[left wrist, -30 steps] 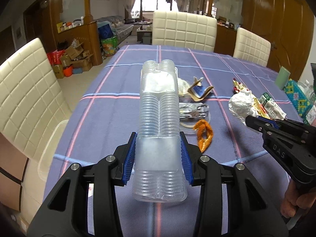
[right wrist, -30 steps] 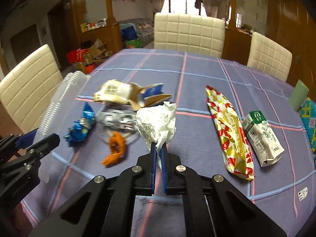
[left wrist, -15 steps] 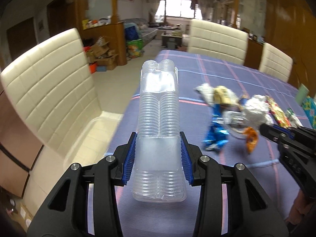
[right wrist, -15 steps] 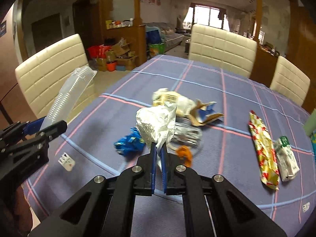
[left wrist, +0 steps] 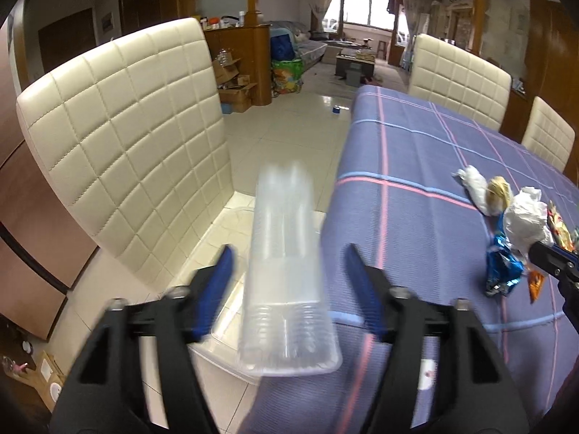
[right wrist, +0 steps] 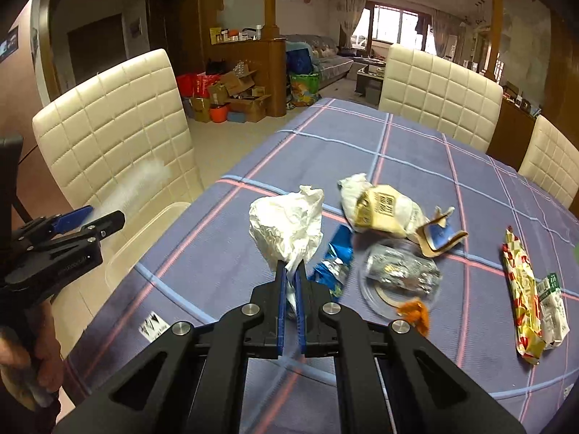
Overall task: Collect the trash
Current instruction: 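Carry cups and tissue to the clear bin and open both tools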
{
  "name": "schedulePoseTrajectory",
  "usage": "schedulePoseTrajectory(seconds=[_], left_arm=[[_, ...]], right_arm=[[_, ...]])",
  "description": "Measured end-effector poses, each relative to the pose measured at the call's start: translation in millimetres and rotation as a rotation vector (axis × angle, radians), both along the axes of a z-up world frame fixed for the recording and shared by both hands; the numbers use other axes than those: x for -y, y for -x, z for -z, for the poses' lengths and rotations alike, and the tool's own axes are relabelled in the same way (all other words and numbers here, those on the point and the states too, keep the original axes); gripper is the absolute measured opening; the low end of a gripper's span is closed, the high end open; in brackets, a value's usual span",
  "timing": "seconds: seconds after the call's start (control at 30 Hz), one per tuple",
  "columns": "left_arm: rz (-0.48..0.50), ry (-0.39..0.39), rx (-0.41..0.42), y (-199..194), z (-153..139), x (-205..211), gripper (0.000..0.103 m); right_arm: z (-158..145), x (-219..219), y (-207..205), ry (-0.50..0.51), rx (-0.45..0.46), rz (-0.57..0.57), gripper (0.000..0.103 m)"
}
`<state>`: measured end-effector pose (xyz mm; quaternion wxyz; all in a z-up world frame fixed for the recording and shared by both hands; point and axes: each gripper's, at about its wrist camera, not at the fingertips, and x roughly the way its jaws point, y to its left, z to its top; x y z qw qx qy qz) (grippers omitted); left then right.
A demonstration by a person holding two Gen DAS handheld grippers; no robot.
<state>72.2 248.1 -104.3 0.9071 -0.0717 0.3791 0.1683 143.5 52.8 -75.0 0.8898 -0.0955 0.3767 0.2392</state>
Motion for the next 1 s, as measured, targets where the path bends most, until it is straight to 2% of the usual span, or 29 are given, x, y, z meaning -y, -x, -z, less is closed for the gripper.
schedulePoseTrajectory(seconds=[0.07,0.13,0.47,0.73,0.9,0.93,0.97,1.0], left_arm=[[-0.004,0.009,0.012,2,0,-5,0.088],[-0.007,0.007,0.008,1,2,-10,0.090],[-0.048,0.035,-0.017,18,14,-38,0.090],[-0.160,0.038,-0.023,47,13,-77,0.093],[-0.207,0.056,-0.026,57,17,-95,0.096],[-0.213,0.063,-0.028,58,18,-97,0.096],[-0.215,0.072,-0.029,58,18,-99,0.097],[-0.215,0.076,-0.029,59,19,-100,0.097]], right_arm=[[3,-7,-1,0.006,-0.005,0.001,0.005],[5,-11,-3,0.011,-0.014,0.000,0.005],[15,-68,-2,0.041,-0.031,-0.108,0.005],[23,-129,5,0.043,-0.036,-0.249,0.006],[23,-153,15,0.075,0.037,-0.289,0.008],[23,-154,16,0.077,0.040,-0.292,0.016],[24,-156,17,0.082,0.051,-0.288,0.037],[24,-157,20,0.085,0.075,-0.279,0.053]])
